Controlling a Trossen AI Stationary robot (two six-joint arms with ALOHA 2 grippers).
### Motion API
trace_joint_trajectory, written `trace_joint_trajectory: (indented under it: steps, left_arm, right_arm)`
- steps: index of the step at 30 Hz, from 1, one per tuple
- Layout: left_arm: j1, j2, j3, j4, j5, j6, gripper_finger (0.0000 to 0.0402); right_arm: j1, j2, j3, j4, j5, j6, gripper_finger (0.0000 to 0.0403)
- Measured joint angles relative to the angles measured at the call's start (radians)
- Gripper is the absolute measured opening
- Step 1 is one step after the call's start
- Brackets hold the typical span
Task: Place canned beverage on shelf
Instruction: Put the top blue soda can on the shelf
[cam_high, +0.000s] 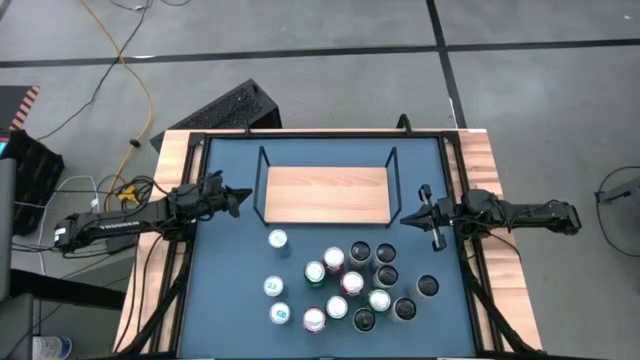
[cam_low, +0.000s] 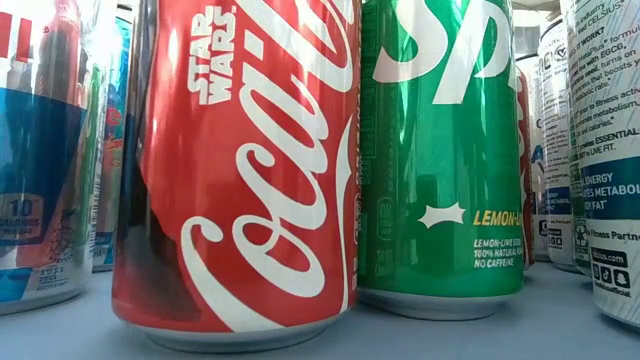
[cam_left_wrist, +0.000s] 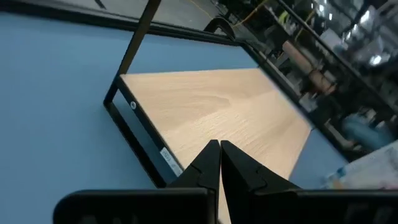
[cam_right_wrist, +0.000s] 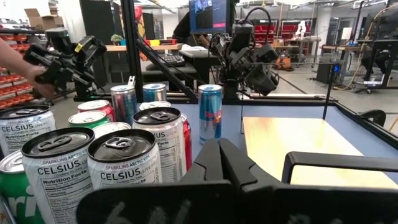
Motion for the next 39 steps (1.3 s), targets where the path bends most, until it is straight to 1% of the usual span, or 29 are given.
trace_joint_trajectory:
  steps: [2, 4, 7, 9, 15, 19, 22, 24, 27, 30, 31, 34, 39]
  left_arm:
    - [0.000, 0.000, 0.000, 0.034, 0.016, -0.063, 0.0000]
    - [0.000, 0.000, 0.001, 0.106, 0.073, -0.088, 0.0000]
    - [-0.001, 0.000, 0.029, 0.184, 0.153, -0.066, 0.0000]
    - [-0.002, 0.000, 0.066, 0.221, 0.169, -0.048, 0.0000]
    - [-0.043, 0.003, 0.229, 0.230, 0.171, 0.116, 0.0000]
    - [-0.075, 0.017, 0.343, 0.228, 0.154, 0.206, 0.0000]
    - [-0.091, 0.046, 0.435, 0.235, 0.127, 0.238, 0.0000]
    - [-0.097, 0.078, 0.502, 0.251, 0.092, 0.234, 0.0000]
    - [-0.099, 0.140, 0.594, 0.281, 0.002, 0.220, 0.0000]
    - [-0.099, 0.216, 0.682, 0.286, -0.017, 0.226, 0.0002]
    - [-0.099, 0.246, 0.713, 0.287, -0.010, 0.244, 0.0005]
    - [-0.099, 0.340, 0.809, 0.309, 0.066, 0.319, 0.0017]
    - [-0.100, 0.498, 0.979, 0.349, 0.223, 0.443, 0.0050]
  right_arm:
    - [0.000, 0.000, 0.000, 0.013, 0.000, 0.006, 0.0000]
    - [0.000, 0.000, 0.000, 0.039, 0.000, 0.046, 0.0000]
    - [0.000, 0.000, 0.000, 0.083, 0.000, 0.100, 0.0000]
    - [0.000, 0.000, 0.000, 0.128, 0.000, 0.105, 0.0000]
    - [0.000, 0.001, 0.031, 0.271, 0.008, 0.097, 0.0000]
    - [0.000, 0.000, 0.078, 0.366, 0.071, 0.097, 0.0000]
    - [0.000, 0.000, 0.119, 0.417, 0.117, 0.097, 0.0000]
    - [0.000, 0.000, 0.150, 0.452, 0.137, 0.097, 0.0000]
    - [0.000, 0.000, 0.208, 0.462, 0.145, 0.097, 0.0000]
    - [0.000, 0.000, 0.273, 0.461, 0.192, 0.097, 0.0000]
    - [0.000, 0.000, 0.297, 0.461, 0.206, 0.099, 0.0000]
    - [0.000, 0.006, 0.373, 0.461, 0.215, 0.088, 0.0005]
    - [0.000, 0.049, 0.494, 0.426, 0.213, -0.017, 0.0041]
